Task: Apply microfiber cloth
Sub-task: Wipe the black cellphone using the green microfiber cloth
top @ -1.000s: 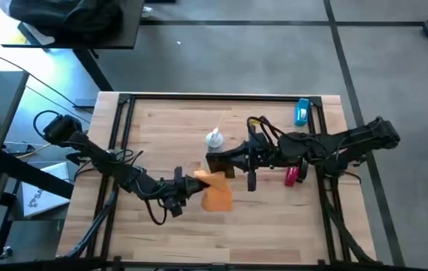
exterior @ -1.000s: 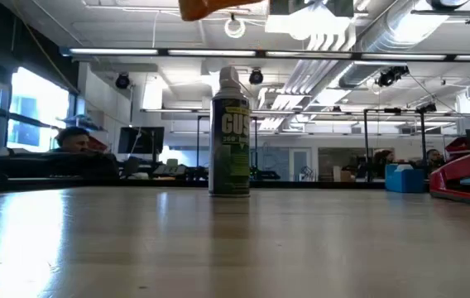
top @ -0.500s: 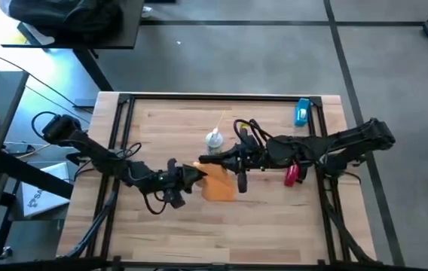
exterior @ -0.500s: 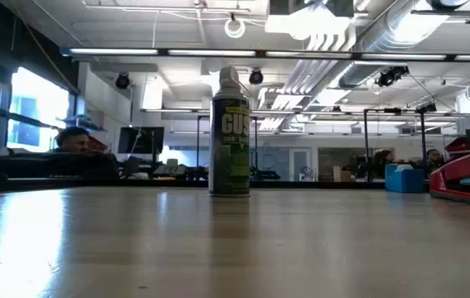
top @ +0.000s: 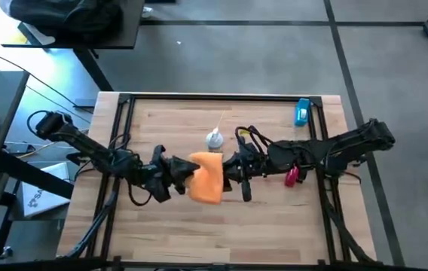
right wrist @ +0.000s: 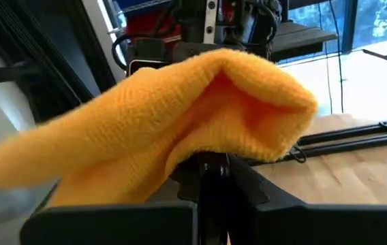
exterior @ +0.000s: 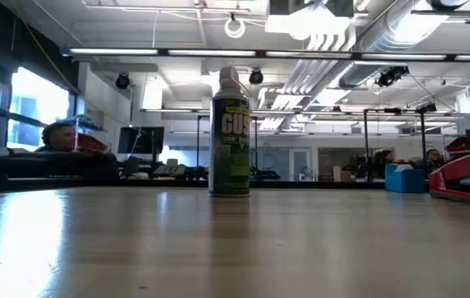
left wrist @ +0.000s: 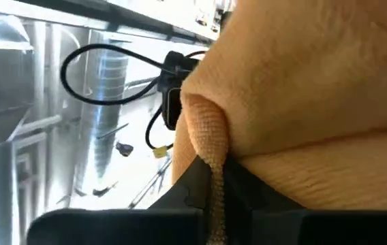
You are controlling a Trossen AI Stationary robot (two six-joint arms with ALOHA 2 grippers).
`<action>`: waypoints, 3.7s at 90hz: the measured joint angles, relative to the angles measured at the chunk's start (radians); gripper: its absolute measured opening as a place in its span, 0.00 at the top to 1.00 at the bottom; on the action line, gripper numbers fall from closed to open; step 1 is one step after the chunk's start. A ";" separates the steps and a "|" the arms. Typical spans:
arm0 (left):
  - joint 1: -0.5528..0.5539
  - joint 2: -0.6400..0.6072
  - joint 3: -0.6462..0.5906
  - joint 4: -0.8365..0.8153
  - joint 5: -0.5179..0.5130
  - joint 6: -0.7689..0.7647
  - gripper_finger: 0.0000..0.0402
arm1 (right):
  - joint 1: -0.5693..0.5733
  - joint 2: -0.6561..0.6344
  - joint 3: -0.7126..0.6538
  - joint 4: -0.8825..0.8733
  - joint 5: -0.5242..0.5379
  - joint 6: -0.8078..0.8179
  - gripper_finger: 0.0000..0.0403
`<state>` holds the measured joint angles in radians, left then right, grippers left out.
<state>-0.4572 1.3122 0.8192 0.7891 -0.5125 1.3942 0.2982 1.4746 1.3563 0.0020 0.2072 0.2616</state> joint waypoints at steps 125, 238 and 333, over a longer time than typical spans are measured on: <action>-0.037 -0.482 -0.339 -0.408 -0.149 -1.127 1.00 | 0.119 0.321 0.005 -0.161 0.560 -0.784 0.98; 0.239 -0.706 -0.729 -0.505 0.203 -1.916 1.00 | 0.145 0.635 0.004 0.218 0.267 -1.621 0.98; 0.339 -0.130 -0.624 -0.002 0.507 -1.696 1.00 | 0.034 0.869 0.366 -0.003 -0.319 -1.725 0.98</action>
<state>-0.1181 1.1822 0.1951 0.7868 -0.0054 -0.3014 0.3321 2.3440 1.7220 -0.0009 -0.1115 -1.4631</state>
